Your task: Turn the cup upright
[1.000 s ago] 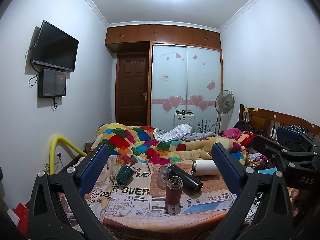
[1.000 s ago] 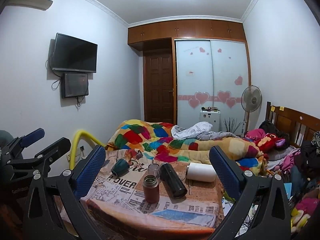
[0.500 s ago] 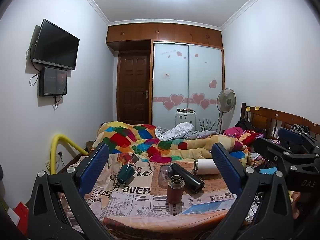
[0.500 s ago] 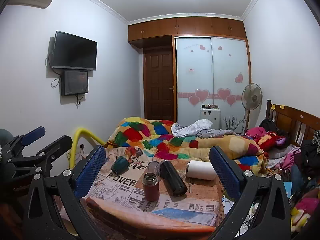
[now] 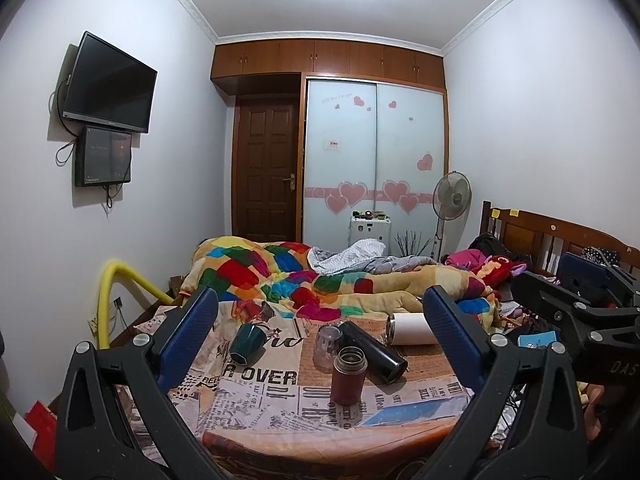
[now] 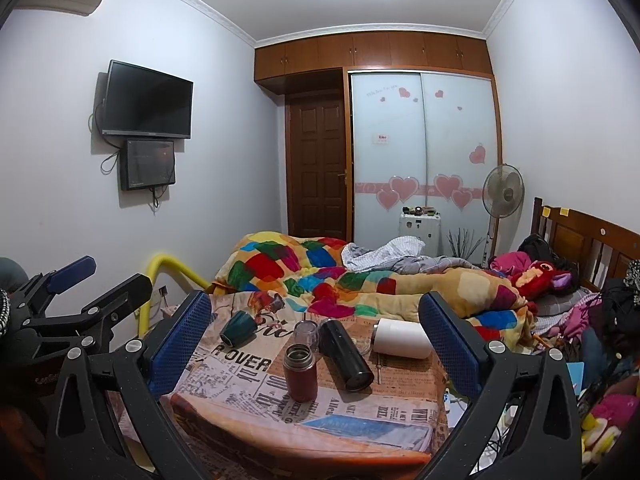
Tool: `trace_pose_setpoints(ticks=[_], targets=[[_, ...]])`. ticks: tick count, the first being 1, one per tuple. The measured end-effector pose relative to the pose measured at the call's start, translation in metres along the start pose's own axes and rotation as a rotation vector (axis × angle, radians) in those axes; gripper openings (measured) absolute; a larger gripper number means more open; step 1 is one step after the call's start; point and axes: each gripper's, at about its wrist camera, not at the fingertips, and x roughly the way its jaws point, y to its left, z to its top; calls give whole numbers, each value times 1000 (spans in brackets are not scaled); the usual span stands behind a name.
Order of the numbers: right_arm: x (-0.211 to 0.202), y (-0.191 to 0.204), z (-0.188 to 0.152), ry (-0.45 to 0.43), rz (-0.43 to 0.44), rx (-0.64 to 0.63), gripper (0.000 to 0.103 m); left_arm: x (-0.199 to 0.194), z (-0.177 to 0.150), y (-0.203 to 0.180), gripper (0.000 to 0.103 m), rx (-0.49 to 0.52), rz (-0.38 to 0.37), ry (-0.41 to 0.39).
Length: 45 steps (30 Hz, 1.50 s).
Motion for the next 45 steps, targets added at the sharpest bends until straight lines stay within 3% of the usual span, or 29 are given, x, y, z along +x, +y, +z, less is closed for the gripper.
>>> trace_pose_setpoints(ticks=[45], targets=[[1, -11, 3, 5, -13, 6, 103, 0, 3, -10, 103, 26, -13, -18]])
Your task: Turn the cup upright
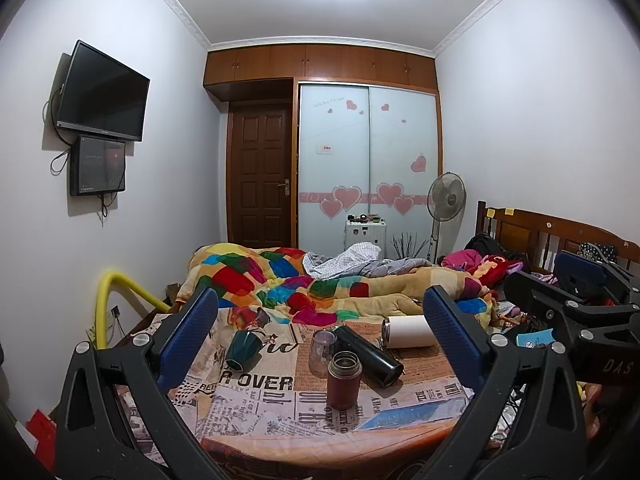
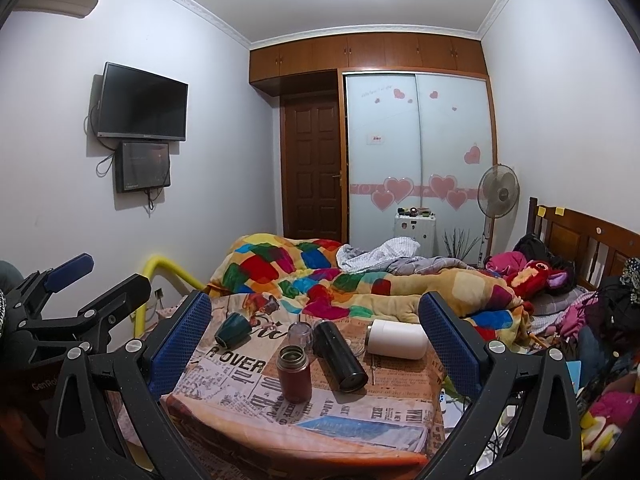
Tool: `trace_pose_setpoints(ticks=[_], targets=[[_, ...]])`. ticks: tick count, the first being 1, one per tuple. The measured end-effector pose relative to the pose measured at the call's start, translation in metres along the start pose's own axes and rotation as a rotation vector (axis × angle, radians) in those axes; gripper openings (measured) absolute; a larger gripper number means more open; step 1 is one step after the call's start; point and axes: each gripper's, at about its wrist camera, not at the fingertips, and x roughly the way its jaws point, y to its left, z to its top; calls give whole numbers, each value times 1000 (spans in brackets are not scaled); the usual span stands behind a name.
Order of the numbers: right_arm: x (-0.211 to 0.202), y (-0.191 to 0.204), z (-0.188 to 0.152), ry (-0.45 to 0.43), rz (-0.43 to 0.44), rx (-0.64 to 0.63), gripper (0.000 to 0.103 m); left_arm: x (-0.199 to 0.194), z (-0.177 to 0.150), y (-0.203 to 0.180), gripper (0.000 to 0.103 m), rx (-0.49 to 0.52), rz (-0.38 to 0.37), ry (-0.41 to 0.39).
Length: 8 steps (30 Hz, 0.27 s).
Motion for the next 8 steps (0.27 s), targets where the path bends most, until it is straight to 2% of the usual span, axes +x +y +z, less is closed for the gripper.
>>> trace_pose_setpoints(ticks=[8], targets=[[-1, 1, 2, 5, 0, -8, 103, -1, -2, 2, 103, -13, 0, 0]])
